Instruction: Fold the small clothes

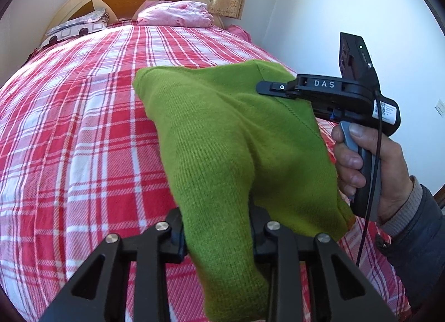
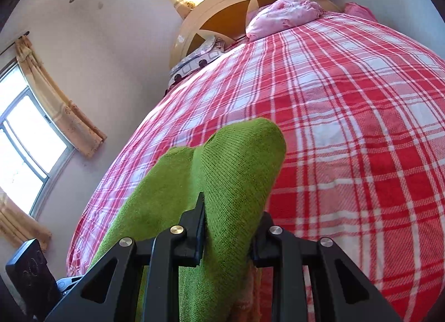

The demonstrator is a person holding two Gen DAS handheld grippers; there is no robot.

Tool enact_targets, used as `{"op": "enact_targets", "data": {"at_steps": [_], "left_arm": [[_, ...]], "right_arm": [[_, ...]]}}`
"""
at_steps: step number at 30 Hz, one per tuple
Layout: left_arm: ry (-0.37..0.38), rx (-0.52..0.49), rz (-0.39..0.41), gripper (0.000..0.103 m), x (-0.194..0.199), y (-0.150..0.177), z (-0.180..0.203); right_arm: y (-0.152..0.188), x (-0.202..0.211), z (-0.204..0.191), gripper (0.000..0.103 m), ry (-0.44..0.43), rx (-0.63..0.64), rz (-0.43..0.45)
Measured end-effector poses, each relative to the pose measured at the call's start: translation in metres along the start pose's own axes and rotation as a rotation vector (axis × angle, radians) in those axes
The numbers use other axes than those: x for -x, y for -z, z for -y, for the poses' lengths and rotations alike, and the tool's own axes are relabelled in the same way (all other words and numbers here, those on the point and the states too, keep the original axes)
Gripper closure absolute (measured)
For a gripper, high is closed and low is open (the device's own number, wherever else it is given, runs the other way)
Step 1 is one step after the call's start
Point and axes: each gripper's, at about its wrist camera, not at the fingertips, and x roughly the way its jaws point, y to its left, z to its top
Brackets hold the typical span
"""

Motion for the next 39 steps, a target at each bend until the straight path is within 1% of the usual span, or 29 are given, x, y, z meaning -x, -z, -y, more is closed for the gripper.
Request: {"op": "enact_targets", "data": {"at_steps": [10, 23, 31, 39], "left_arm": [[-0.037, 0.022, 0.045, 0.070, 0.047, 0.023, -0.024], [-0.115, 0.076, 0.077, 0.070, 0.093, 0.056, -0.053], [-0.158, 0.096, 0.093, 0.070, 0.114, 0.068, -0.069], [-0.185, 0.107, 0.096, 0.070, 0.129, 0.081, -0.085]], "right_arm": [[0.018, -0.002, -0.058, 0.078, -0.087, 0.041, -0.012], [0.045, -0.024, -0.125, 0.078, -0.166, 0.088, -0.050], [0.059, -0.034, -0.159, 0.078, -0.209, 0.117, -0.069], [0.068, -0.048, -0.189, 0.078, -0.245, 0.149, -0.100]]}}
